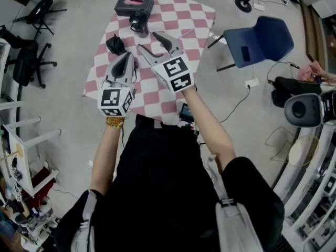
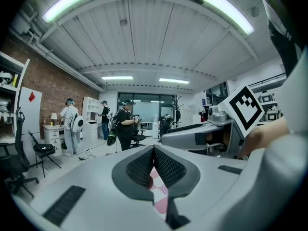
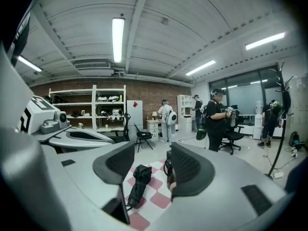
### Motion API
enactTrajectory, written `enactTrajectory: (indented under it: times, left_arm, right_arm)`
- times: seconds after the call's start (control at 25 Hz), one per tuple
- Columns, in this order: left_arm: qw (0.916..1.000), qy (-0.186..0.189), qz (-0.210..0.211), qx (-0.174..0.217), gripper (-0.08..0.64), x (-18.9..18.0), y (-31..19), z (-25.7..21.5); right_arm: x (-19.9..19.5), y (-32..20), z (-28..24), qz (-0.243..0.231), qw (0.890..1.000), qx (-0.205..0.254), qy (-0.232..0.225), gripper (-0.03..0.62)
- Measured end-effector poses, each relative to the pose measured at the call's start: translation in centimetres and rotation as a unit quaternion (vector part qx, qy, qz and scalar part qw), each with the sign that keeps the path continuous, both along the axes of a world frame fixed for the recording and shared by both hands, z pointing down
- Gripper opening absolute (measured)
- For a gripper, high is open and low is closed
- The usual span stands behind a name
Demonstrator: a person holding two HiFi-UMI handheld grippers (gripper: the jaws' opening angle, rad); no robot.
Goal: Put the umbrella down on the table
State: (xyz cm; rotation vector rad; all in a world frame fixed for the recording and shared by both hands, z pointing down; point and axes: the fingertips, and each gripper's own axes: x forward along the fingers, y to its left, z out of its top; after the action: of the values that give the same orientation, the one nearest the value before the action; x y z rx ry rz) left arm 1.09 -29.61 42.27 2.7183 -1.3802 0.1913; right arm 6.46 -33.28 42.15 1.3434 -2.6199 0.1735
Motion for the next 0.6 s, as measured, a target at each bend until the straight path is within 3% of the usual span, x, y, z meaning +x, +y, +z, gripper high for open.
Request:
enactTrajectory:
  times: [0.32,0.6]
  left_arm:
    - [0.9997,-0.001,-0.011,0.023,0.014,2.8,2.9,-1.5]
    - [0.9992,-0.013,-0.033,0.018,0.014,2.7,5.4,-1.3]
  right_arm:
    - [2.6,4.6,-2.3,0.009,0.999,0.042,-0.019,0.200]
    - [3.1,7.8,-3.9,0.003,0.997,0.062,-0.050,0.163]
